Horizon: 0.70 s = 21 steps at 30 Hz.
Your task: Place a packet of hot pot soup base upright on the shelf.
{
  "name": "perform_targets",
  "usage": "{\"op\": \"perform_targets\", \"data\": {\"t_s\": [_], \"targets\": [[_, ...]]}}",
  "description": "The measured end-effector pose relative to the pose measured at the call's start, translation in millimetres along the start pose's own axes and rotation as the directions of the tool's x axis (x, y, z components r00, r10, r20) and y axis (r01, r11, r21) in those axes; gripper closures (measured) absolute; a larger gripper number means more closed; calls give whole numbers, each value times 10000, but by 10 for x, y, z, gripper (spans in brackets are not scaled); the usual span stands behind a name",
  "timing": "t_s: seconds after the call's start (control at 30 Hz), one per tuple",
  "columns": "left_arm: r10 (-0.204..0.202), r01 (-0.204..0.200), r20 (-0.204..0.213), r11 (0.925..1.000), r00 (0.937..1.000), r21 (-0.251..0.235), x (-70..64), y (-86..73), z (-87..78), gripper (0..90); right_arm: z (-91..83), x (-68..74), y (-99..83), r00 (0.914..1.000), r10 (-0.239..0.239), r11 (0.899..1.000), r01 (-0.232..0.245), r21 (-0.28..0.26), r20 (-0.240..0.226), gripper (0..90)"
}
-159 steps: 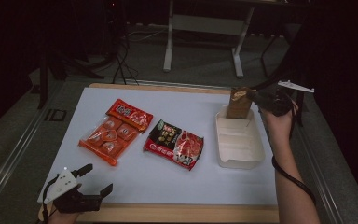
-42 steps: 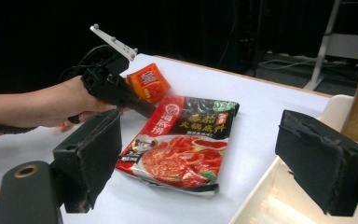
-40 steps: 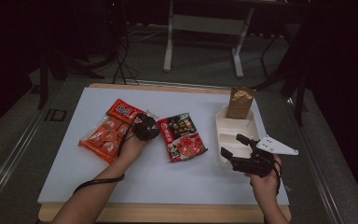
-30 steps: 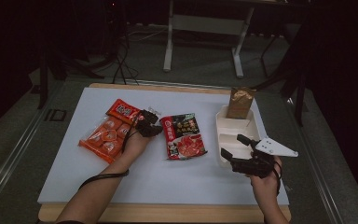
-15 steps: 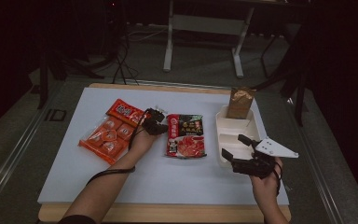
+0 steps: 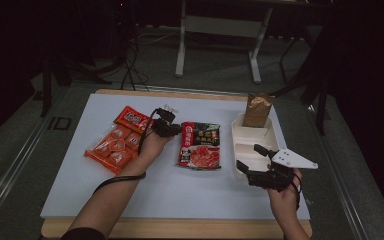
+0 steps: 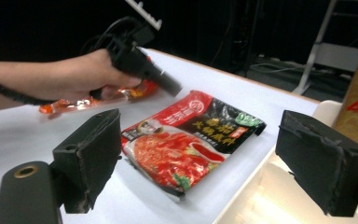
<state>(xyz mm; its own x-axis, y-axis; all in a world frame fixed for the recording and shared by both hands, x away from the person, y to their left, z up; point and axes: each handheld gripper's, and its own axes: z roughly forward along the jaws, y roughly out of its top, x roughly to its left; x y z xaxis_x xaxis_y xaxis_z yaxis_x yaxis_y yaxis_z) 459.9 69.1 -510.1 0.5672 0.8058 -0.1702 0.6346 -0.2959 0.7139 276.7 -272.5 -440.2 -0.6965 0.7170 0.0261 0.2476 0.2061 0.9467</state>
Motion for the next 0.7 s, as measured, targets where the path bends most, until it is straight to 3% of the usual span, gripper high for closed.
{"op": "perform_targets", "data": {"t_s": [0.07, 0.1, 0.33, 0.7], "targets": [[60, -60, -102, 10000, 9999, -37, 1, 21, 10, 671, 4, 6, -2, 10000, -7, 10000, 7, 39, 15, 141], [52, -56, -230, 9998, 9997, -166, 5, 35, 18, 607, 11, 15, -5, 10000, -54, 9999, 55, 118, -75, 141], [-421, 419, -77, 9986, 9991, -326, 90, 83, 180, 437, 26, 22, -11, 9999, 2, 9999, 0, 167, -127, 141], [-742, 744, 234, 9972, 9970, -61, 173, 73, 412, 445, 53, 40, -27, 9998, -112, 9995, 117, 304, -181, 140]]}}
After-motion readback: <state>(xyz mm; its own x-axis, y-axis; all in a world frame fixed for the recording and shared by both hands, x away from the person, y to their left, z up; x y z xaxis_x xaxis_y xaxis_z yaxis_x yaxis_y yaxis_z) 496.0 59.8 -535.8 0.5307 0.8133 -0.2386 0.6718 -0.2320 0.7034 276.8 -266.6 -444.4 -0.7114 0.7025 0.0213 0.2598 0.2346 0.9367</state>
